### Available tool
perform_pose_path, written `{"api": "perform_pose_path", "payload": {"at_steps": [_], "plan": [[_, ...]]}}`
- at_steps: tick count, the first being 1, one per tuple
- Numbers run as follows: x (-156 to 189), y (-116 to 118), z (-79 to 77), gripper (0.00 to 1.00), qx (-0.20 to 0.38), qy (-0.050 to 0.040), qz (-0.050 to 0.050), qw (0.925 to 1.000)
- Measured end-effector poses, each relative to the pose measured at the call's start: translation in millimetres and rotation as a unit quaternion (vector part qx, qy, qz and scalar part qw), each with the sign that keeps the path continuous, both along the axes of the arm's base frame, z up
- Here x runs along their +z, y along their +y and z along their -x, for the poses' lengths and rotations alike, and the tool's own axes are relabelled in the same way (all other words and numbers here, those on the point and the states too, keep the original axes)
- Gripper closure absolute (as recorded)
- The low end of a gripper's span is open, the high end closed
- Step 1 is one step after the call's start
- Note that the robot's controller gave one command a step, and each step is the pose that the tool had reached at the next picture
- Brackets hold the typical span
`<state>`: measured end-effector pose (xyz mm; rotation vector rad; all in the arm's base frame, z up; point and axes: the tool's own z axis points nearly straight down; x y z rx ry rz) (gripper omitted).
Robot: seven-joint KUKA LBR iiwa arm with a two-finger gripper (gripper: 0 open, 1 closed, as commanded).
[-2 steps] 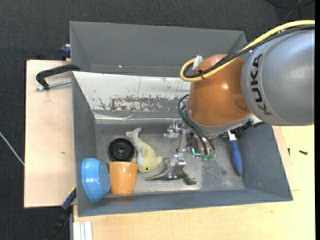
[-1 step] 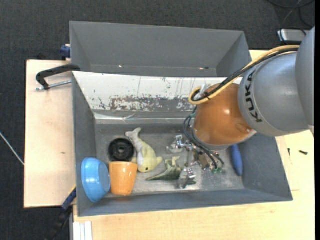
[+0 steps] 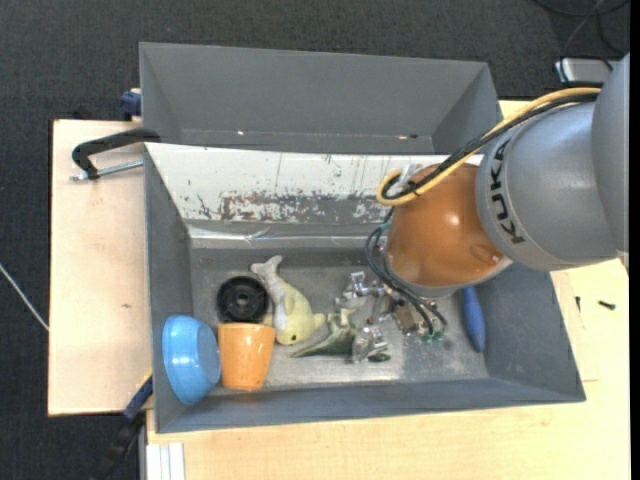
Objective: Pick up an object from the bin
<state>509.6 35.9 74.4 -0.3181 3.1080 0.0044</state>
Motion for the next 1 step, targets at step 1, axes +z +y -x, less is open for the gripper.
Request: {"api": "perform_pose_path", "payload": {"at_steps": [1], "plan": [[131.2,-19.5,-1.1,1.0,0.062,0.0012,0.003,0.998]]}}
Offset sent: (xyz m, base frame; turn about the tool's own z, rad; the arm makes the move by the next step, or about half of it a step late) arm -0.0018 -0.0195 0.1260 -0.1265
